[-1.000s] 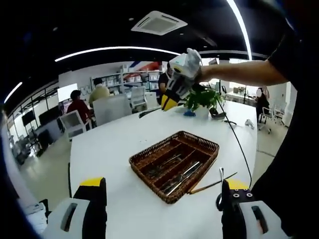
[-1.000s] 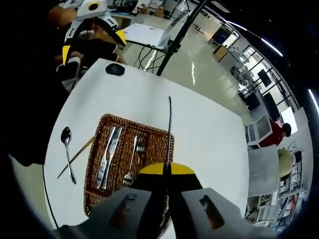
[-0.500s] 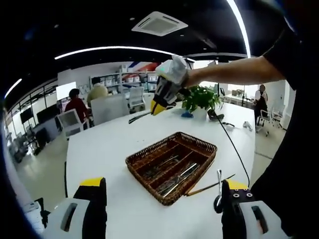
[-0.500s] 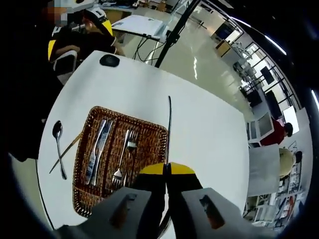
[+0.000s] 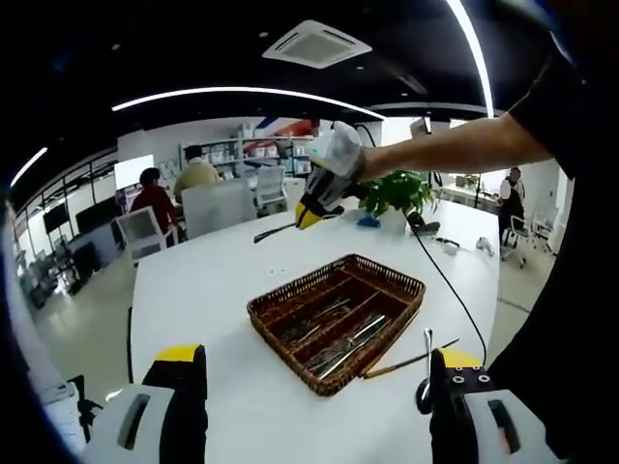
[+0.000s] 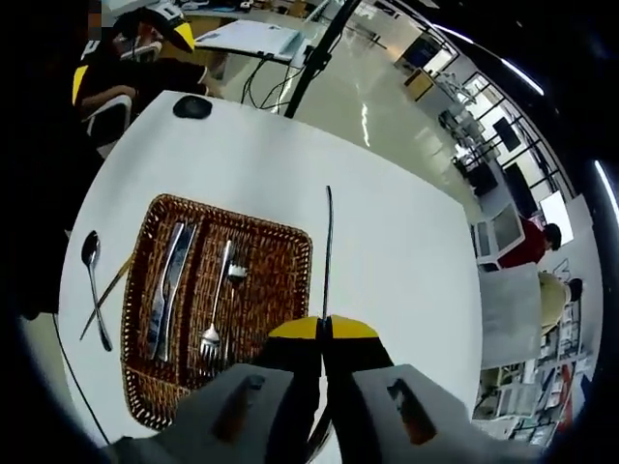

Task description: Arrange the knives, forks, and spoons in their matching storage slots by inserting each utensil handle-first until every utensil is classified and aligned in the correct compartment

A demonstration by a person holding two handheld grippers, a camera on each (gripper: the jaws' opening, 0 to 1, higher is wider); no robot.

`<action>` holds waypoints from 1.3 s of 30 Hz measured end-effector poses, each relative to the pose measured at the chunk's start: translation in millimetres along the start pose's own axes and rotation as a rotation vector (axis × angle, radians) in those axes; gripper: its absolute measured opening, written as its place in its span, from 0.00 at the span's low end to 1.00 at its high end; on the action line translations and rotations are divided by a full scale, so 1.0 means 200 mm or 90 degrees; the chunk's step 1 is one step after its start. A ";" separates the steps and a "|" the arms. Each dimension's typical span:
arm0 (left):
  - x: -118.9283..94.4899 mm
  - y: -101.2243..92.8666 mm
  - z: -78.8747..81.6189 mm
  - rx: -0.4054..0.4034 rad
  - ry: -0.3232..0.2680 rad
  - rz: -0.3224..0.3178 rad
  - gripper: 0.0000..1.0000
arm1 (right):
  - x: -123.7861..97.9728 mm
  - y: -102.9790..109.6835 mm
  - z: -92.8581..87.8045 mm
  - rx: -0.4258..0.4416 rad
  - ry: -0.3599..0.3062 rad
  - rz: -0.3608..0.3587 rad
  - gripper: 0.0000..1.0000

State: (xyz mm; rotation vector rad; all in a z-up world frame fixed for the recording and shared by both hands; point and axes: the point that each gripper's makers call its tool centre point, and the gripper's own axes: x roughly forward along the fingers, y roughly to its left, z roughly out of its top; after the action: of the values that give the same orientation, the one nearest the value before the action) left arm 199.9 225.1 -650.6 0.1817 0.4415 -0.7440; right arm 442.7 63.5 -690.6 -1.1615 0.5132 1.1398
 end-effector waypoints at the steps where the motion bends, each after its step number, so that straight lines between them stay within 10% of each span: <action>1: 0.00 0.00 0.00 -0.006 -0.002 -0.001 1.00 | 0.03 0.00 -0.02 0.005 -0.001 -0.004 0.00; 39: 0.01 0.01 -0.03 -0.049 -0.011 0.024 0.98 | 0.69 0.23 -0.24 -0.010 0.071 0.013 0.00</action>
State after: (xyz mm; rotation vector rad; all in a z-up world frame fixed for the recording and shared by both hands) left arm 200.3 228.0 -656.6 0.1116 0.4478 -0.6906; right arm 465.2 78.2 -841.0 -1.2408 0.6042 1.1025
